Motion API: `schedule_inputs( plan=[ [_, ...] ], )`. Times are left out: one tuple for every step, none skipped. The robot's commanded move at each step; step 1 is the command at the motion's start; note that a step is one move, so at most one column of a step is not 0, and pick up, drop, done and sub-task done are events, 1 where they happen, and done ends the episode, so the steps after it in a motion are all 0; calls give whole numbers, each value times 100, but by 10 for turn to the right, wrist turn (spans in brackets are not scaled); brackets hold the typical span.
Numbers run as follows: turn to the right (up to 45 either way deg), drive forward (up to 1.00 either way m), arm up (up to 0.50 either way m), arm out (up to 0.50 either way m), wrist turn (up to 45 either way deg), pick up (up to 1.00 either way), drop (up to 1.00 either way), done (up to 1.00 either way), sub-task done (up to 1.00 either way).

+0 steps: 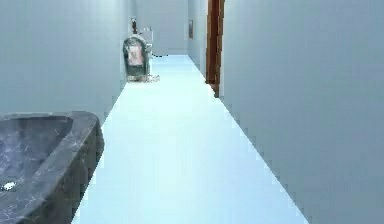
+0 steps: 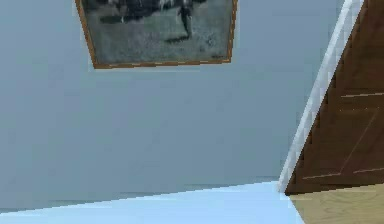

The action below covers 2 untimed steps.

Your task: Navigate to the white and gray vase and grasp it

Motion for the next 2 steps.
schedule_inputs(
  plan=[
    [0,100,0,0,0,0,0,0,0],
    [0,100,0,0,0,0,0,0,0]
  ],
)
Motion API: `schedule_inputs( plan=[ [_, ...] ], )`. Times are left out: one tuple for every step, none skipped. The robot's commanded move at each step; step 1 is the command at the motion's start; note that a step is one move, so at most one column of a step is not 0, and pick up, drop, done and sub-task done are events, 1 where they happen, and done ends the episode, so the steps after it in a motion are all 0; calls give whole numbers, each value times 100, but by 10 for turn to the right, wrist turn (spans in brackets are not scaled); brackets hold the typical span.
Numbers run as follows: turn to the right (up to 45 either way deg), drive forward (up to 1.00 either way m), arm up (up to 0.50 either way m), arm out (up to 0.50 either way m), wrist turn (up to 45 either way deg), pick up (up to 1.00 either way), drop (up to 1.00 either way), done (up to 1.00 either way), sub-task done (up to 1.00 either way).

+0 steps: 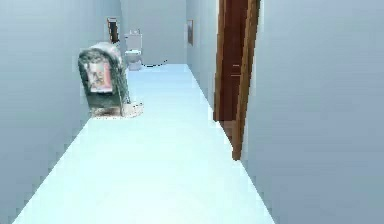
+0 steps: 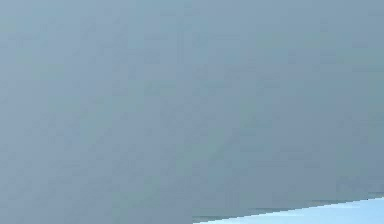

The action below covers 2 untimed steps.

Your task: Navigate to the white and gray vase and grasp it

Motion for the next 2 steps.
schedule_inputs(
  plan=[
    [30,0,0,0,0,0,0,0,0],
    [0,100,0,0,0,0,0,0,0]
  ],
)
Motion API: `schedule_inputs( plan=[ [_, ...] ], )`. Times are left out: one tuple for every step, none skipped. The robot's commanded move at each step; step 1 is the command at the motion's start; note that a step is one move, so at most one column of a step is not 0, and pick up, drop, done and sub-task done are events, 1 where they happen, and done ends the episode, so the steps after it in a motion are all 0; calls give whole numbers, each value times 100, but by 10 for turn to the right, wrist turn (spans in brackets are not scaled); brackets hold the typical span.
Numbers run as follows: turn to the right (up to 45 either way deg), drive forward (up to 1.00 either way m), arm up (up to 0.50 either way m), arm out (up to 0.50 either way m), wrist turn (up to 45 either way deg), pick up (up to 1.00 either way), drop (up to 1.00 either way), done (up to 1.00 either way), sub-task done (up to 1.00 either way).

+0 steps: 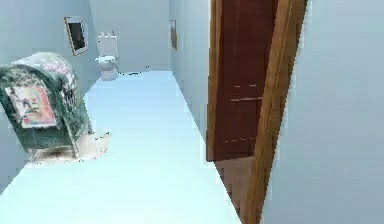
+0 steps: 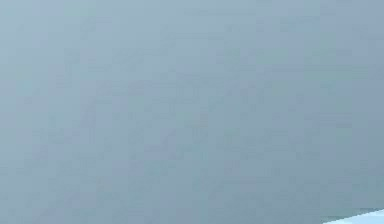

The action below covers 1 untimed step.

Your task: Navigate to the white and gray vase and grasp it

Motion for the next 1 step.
schedule_inputs(
  plan=[
    [0,100,0,0,0,0,0,0,0]
  ],
)
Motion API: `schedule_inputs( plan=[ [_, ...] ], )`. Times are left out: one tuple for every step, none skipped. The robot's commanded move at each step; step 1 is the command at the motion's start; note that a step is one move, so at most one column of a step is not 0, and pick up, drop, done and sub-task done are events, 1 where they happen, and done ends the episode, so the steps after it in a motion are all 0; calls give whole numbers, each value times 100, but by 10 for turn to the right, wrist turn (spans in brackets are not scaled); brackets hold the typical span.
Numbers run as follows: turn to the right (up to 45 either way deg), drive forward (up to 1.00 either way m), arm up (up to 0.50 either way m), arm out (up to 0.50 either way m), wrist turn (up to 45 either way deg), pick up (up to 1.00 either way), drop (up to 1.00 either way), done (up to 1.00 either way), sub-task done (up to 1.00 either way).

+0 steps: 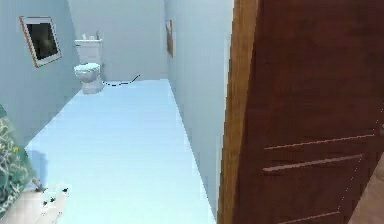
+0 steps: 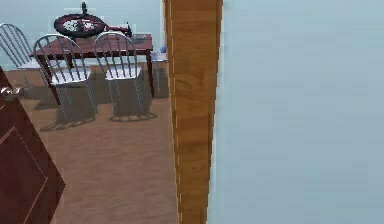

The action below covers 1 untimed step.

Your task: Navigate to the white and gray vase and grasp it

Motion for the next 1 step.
schedule_inputs(
  plan=[
    [60,0,0,0,0,0,0,0,0]
  ],
)
